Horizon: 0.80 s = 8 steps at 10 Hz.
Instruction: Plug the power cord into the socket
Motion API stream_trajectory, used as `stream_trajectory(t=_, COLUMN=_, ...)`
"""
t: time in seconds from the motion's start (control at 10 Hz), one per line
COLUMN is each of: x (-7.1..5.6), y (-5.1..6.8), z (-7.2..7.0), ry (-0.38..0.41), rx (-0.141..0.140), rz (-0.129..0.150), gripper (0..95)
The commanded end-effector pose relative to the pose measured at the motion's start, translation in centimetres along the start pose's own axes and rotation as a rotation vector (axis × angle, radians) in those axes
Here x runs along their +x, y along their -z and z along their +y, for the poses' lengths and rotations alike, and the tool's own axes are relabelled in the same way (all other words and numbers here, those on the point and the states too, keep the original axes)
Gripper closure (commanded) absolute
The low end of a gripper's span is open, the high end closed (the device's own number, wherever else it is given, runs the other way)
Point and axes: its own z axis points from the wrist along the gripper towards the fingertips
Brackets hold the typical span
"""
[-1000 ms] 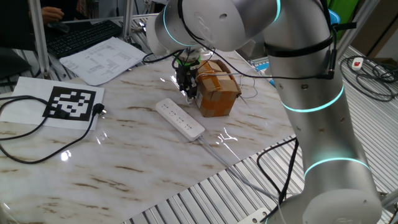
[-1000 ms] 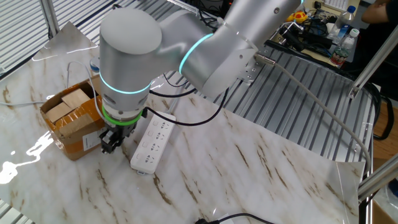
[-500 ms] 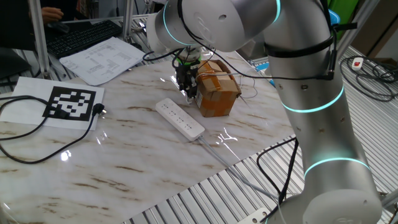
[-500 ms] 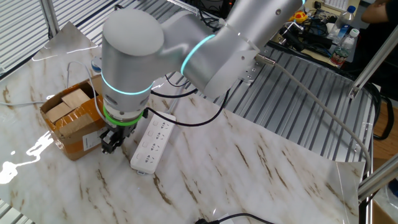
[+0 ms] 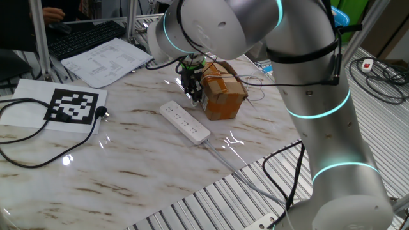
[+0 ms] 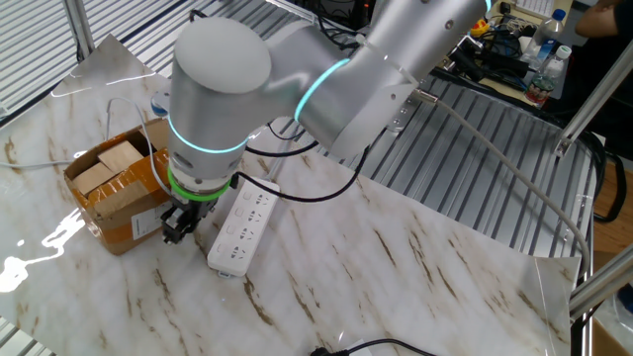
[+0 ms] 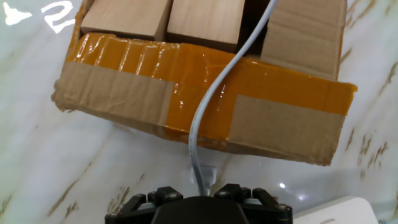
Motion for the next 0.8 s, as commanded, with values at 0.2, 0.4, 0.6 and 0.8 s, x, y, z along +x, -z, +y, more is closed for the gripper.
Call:
stream_trajectory(t=0.2, x=-0.62, y=-0.51, z=-0.07, ry=0.012, rx=-0.021, rz=0.001, gripper=38.0)
stream_trajectory(t=0.4, x=-0.58, y=-0.60, z=-0.06, ry=0.010, rx=-0.022, rz=-0.004, gripper=38.0)
stream_trajectory(t=0.6, x=-0.46, y=-0.91, z=-0.01, ry=0.010, rx=-0.023, rz=-0.004, gripper=38.0)
stream_trajectory(t=0.8, x=-0.39, y=-1.07, z=0.00, ry=0.009, rx=-0.023, rz=-0.008, gripper=38.0)
